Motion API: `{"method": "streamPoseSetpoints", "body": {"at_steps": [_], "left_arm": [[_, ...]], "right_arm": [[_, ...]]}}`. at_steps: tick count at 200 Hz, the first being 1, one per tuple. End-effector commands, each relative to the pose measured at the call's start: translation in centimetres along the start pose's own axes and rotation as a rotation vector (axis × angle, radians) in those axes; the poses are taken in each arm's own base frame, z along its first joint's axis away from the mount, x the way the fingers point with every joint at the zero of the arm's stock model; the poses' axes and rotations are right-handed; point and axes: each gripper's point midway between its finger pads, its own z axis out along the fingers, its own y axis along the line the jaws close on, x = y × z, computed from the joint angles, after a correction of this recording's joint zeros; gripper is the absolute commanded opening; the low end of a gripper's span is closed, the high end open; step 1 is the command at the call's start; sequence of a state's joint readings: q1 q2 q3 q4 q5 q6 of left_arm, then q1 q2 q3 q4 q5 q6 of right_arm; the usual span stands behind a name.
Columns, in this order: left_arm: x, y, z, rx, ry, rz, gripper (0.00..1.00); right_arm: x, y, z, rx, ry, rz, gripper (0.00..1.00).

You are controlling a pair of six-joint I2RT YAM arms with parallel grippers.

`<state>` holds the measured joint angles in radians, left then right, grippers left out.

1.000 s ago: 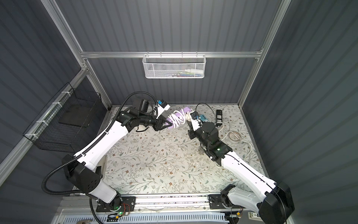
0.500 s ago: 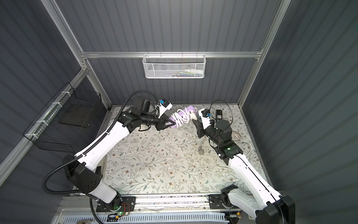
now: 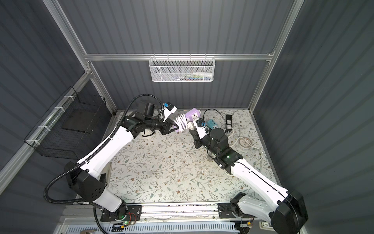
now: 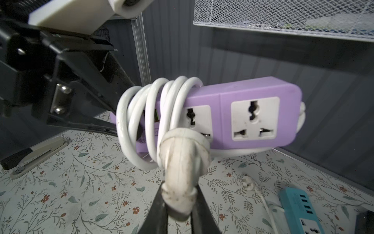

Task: Unwrap the cord wrapped around the power strip
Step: Remove the plug from the socket, then unwrap the power cord from the power strip.

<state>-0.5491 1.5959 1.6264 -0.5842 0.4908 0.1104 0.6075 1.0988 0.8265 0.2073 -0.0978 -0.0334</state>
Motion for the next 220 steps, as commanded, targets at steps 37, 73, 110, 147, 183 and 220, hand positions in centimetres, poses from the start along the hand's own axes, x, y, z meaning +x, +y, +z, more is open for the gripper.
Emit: {"method": "streamPoseSetpoints", "body": {"at_steps": [37, 73, 110, 147, 183, 220], "left_arm": [[-3.6, 0.7, -1.7, -0.070, -0.132, 0.055, 0.00], [-4.0, 0.5, -2.1, -0.071, -0.148, 0.060, 0.00], [-4.8, -0.9, -2.5, -0.001, -0.177, 0.064, 0.00], [-4.3, -2.5, -2.8, 0.087, -0.167, 0.062, 0.00], [-3.1, -4.2, -2.4, 0.179, -0.137, 0.059, 0.00], [-1.2, -3.5, -0.6, 0.152, -0.071, 0.048, 0.00]], "right_arm": [[-2.3, -3.1, -3.0, 0.000, -0.087, 0.078, 0.00], [-1.4, -3.9, -4.5, -0.035, -0.152, 0.219, 0.00], [2.3, -5.1, -3.2, -0.023, -0.172, 0.394, 0.00], [3.8, -9.6, -1.1, 0.009, -0.225, 0.551, 0.00], [1.8, -13.4, 1.7, -0.009, -0.266, 0.607, 0.00], [-3.3, -15.5, 2.5, -0.055, -0.344, 0.590, 0.00]]}}
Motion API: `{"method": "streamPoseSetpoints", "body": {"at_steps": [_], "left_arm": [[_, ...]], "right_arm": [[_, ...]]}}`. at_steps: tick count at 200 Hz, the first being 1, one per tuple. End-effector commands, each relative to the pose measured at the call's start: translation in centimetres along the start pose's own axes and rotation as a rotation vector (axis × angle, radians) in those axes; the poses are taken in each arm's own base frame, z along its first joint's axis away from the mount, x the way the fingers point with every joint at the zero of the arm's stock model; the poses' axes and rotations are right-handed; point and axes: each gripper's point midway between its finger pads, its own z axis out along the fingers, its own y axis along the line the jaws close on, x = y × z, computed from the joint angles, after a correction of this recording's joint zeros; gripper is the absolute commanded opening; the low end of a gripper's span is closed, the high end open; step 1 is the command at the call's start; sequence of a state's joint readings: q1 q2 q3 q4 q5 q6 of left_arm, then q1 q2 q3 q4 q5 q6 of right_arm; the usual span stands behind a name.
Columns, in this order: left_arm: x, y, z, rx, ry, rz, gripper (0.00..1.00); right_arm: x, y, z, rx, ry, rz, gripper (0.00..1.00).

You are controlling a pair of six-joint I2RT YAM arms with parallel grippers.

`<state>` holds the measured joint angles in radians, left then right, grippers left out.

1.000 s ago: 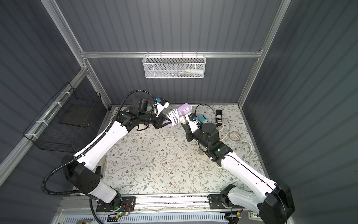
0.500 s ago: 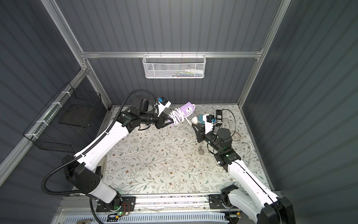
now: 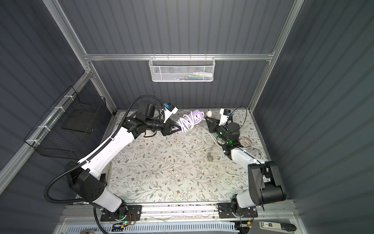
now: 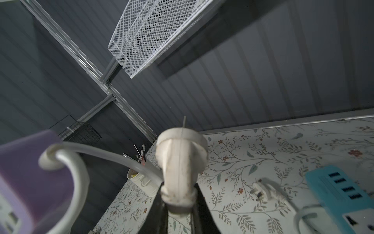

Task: Unwrap the cord wrapped around the power strip
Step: Unwrap the power cord from the power strip.

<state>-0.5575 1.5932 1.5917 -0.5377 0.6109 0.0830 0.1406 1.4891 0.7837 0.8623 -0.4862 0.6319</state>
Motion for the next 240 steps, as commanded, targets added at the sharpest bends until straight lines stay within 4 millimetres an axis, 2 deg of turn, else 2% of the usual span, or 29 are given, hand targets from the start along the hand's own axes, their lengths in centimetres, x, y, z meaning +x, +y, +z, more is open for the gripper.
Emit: {"method": "streamPoseSetpoints", "body": {"at_steps": [1, 26, 51, 71, 96, 127, 161, 177, 199, 219, 240], "left_arm": [[-1.3, -1.5, -0.9, 0.025, -0.045, 0.066, 0.00], [-0.9, -0.1, -0.6, -0.045, -0.032, 0.067, 0.00], [-0.8, 1.1, -0.4, -0.100, -0.028, 0.061, 0.00], [-0.9, 2.1, -0.6, -0.149, -0.032, 0.056, 0.00], [-1.5, 2.7, -1.2, -0.198, -0.048, 0.060, 0.00], [-3.1, 2.5, -2.7, -0.233, -0.100, 0.074, 0.00], [-4.3, 1.5, -3.5, -0.210, -0.128, 0.082, 0.00], [-4.7, 0.8, -3.8, -0.180, -0.140, 0.081, 0.00], [-4.9, -0.7, -3.9, -0.113, -0.150, 0.081, 0.00], [-4.8, -1.7, -3.8, -0.048, -0.150, 0.070, 0.00], [-4.6, -2.7, -3.6, 0.011, -0.148, 0.054, 0.00]], "right_arm": [[-4.9, 2.9, 0.5, -0.103, -0.087, -0.019, 0.00], [-8.5, 6.0, -0.3, -0.138, -0.112, -0.088, 0.00], [-10.5, 8.8, -2.6, -0.170, -0.122, -0.126, 0.00], [-10.7, 9.9, -5.4, -0.173, -0.128, -0.127, 0.00], [-9.4, 10.4, -9.2, -0.146, -0.119, -0.115, 0.00], [-5.1, 8.1, -11.9, -0.029, -0.043, -0.074, 0.00], [0.7, 3.5, -12.6, 0.076, 0.040, 0.036, 0.00], [2.8, 1.2, -12.2, 0.116, 0.059, 0.075, 0.00], [4.5, -1.4, -10.8, 0.139, 0.092, 0.119, 0.00], [5.2, -3.2, -9.0, 0.147, 0.103, 0.142, 0.00], [4.6, -4.3, -6.9, 0.145, 0.097, 0.138, 0.00]]}}
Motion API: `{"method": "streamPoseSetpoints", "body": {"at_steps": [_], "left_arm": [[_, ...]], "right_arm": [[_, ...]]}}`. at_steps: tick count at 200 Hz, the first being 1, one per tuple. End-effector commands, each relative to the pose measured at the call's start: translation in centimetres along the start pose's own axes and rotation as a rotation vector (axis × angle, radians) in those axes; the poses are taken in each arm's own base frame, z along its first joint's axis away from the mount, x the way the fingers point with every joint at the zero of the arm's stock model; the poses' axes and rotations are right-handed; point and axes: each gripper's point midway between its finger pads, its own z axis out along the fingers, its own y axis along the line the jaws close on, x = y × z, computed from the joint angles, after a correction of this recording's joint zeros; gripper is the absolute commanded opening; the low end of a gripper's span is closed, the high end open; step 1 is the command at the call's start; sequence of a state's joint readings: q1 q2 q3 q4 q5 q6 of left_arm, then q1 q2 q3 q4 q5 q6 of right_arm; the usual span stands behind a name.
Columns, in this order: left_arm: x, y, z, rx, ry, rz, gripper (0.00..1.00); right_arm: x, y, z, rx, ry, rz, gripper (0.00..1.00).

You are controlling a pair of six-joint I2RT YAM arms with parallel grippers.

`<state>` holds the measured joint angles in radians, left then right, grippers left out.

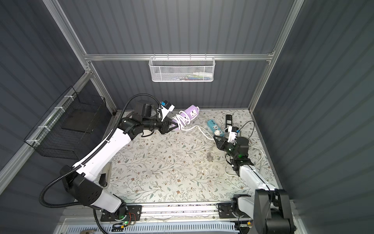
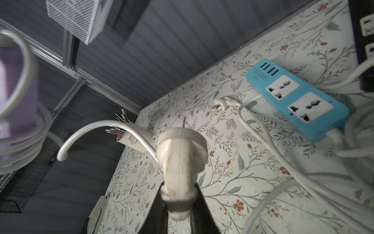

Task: Unwrap the cord wrapped around the power strip
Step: Unwrap the power cord from the power strip.

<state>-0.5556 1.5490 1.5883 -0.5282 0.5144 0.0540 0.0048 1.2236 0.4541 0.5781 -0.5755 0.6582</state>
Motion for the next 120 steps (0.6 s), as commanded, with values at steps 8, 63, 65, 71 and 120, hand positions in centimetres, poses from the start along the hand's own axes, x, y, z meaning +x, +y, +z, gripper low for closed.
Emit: {"method": "streamPoseSetpoints", "body": {"at_steps": [8, 63, 65, 71, 120], "left_arm": [[-3.5, -3.4, -2.1, 0.126, -0.111, 0.038, 0.00], [0.2, -4.8, -0.5, 0.170, -0.035, -0.009, 0.00], [0.4, -4.8, -0.4, 0.170, -0.031, -0.012, 0.00], [1.1, -4.7, -0.2, 0.169, -0.022, -0.023, 0.00], [5.8, -3.2, 1.7, 0.132, 0.052, -0.095, 0.00]], "right_arm": [[-4.6, 2.0, 2.4, -0.074, -0.111, -0.074, 0.00], [-11.6, 5.6, 4.7, -0.153, -0.200, -0.133, 0.00], [-11.8, 5.9, 4.7, -0.156, -0.204, -0.138, 0.00], [-12.7, 6.6, 4.6, -0.165, -0.213, -0.150, 0.00], [-18.6, 13.5, 1.0, -0.237, -0.297, -0.270, 0.00]]}}
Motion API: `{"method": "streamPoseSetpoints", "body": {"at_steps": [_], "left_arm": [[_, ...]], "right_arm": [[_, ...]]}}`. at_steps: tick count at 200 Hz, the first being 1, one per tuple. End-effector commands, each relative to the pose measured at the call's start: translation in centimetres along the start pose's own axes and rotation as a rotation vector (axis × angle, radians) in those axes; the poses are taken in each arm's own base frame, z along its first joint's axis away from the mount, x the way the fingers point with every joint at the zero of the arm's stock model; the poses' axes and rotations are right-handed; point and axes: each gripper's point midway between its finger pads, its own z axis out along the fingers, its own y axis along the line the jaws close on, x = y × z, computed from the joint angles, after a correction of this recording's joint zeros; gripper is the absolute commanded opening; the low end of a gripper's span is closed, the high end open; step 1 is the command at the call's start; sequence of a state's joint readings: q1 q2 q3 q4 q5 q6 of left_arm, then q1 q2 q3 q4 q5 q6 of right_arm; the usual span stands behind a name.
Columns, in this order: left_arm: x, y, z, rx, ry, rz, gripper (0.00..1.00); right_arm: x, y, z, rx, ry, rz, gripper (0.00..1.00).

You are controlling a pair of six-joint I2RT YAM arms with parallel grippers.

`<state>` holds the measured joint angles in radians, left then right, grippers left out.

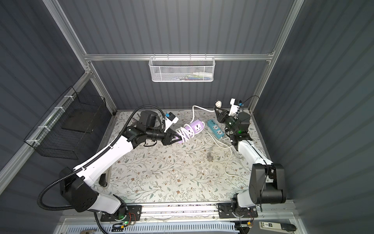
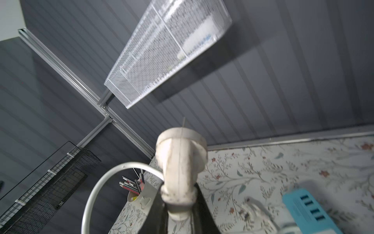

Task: Unwrap the cord wrapped around the power strip
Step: Unwrap the power cord from the power strip.

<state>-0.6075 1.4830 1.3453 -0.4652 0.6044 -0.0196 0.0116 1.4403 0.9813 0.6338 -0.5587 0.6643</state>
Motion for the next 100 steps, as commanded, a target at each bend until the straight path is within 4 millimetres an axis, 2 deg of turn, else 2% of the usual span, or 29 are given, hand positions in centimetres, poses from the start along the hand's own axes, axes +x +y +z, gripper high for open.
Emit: {"method": "streamPoseSetpoints", "body": {"at_steps": [1, 25, 49, 59, 64, 67, 79, 83, 100], "left_arm": [[-0.9, -0.1, -0.2, -0.001, -0.055, 0.022, 0.00], [-0.4, 1.6, 0.6, -0.061, -0.033, 0.007, 0.00], [-0.9, 3.1, 0.8, -0.130, -0.036, 0.010, 0.00], [-1.4, 3.7, 0.8, -0.158, -0.041, 0.017, 0.00], [-1.6, 4.1, 0.8, -0.175, -0.038, 0.018, 0.00], [-1.7, 4.3, 0.7, -0.189, -0.038, 0.018, 0.00], [-1.8, 5.4, 0.7, -0.234, -0.031, 0.014, 0.00], [-3.2, 5.5, 0.2, -0.255, -0.058, 0.026, 0.00], [-4.5, 7.1, -1.0, -0.345, -0.090, 0.023, 0.00]], "right_arm": [[-4.0, 3.8, -1.2, -0.061, -0.047, -0.077, 0.00], [-6.9, 6.4, -3.4, -0.087, -0.094, -0.104, 0.00], [-8.5, 7.4, -6.5, -0.072, -0.129, -0.108, 0.00], [-8.9, 7.5, -8.0, -0.059, -0.145, -0.103, 0.00], [-8.9, 6.9, -8.4, -0.041, -0.144, -0.090, 0.00], [-9.3, 7.7, -9.3, -0.044, -0.157, -0.100, 0.00], [-9.3, 7.5, -10.9, -0.019, -0.166, -0.082, 0.00], [-9.4, 7.4, -11.5, -0.010, -0.172, -0.075, 0.00], [-8.9, 6.3, -13.5, 0.059, -0.174, -0.044, 0.00]]}}
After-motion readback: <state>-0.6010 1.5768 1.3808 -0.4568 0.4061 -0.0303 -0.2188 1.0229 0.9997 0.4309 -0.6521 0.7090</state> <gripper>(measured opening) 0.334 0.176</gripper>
